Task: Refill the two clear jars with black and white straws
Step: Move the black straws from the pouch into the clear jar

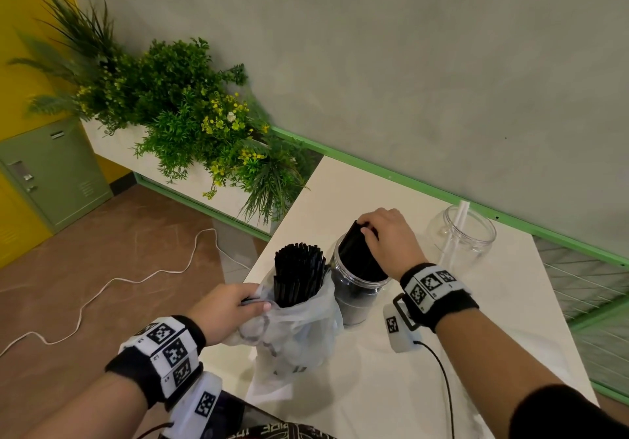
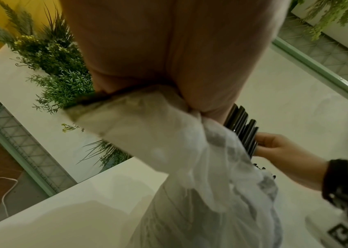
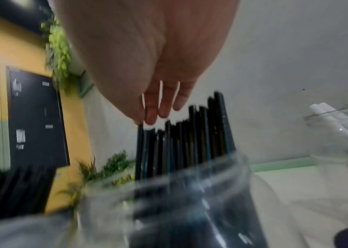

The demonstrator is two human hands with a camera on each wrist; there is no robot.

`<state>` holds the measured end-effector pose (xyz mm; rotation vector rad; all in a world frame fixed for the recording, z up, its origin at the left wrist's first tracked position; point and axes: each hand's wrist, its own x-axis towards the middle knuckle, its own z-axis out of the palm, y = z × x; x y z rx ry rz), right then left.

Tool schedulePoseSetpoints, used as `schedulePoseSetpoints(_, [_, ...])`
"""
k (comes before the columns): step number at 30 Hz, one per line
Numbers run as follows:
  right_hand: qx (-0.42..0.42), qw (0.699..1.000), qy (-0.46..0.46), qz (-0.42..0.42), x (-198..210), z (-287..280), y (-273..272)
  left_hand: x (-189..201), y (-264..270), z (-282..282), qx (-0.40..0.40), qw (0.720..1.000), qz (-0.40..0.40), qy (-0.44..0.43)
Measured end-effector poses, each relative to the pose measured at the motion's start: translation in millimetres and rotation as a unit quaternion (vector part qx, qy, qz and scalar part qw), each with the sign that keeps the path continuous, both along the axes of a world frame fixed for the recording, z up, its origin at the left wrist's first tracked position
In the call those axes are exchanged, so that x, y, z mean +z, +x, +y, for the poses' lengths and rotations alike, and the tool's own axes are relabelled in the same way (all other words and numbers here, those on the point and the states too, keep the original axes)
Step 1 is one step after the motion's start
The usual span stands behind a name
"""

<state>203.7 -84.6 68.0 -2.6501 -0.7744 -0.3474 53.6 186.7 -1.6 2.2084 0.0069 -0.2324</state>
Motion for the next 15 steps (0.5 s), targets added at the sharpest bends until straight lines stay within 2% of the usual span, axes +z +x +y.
schedulePoseSetpoints(2, [0.005,0.999,-0.017,-0.041,-12,-1,0,1,-1,0,-0.001,1.0,-0.004,-0.002])
schedulePoseSetpoints(6, [-0.025,0.995,0.061,-0.073,-21,-22,-7,2,-5,2,0.001,1.0,-0.01,-0.01])
schedulePoseSetpoints(11, [0.02,0.994,-0.106,-0.018,-46,-46,-12,0,-10,3,0.003,1.0,-0.003,-0.011])
schedulePoseSetpoints(15, [-0.007,0.999,-0.032,0.029,-49,-42,2,-3,-8,3,0.008,1.0,0.011,-0.004])
